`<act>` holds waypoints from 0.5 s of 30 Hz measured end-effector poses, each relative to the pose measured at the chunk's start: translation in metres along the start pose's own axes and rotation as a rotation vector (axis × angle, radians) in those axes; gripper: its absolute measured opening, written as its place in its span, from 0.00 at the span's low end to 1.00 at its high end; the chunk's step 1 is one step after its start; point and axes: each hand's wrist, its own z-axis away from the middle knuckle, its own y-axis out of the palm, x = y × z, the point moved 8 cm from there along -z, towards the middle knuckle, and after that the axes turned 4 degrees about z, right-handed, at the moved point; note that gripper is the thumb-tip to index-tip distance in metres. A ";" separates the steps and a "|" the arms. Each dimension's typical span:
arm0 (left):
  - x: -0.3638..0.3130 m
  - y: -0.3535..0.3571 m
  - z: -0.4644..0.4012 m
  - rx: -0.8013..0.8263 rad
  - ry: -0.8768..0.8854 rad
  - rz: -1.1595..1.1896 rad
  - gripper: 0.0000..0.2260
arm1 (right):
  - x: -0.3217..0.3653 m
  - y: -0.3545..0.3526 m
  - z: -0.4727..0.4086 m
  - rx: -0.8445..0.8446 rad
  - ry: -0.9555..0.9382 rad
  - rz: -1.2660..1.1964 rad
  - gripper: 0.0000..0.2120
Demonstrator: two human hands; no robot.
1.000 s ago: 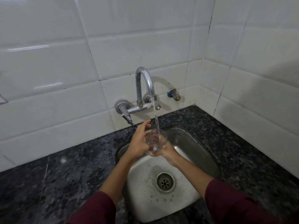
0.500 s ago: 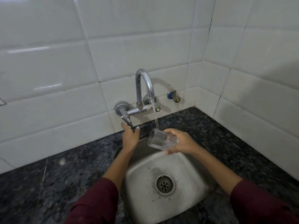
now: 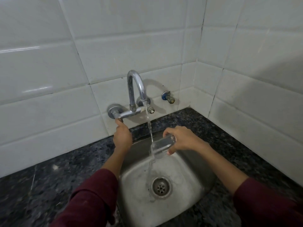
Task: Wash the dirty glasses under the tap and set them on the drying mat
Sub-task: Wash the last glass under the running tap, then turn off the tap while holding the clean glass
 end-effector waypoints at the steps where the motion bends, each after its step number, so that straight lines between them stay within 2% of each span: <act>1: 0.000 0.000 0.001 0.003 0.003 -0.015 0.24 | 0.003 -0.001 0.000 0.004 -0.010 0.029 0.28; 8: 0.004 -0.004 0.009 0.040 0.038 0.007 0.27 | 0.012 -0.004 0.000 -0.011 -0.023 0.053 0.30; 11: 0.017 0.002 0.042 0.088 0.025 0.032 0.27 | 0.016 0.003 0.001 -0.032 -0.029 0.023 0.33; 15: 0.030 0.016 0.082 0.175 0.104 0.021 0.25 | 0.028 0.020 0.005 -0.064 -0.048 -0.011 0.38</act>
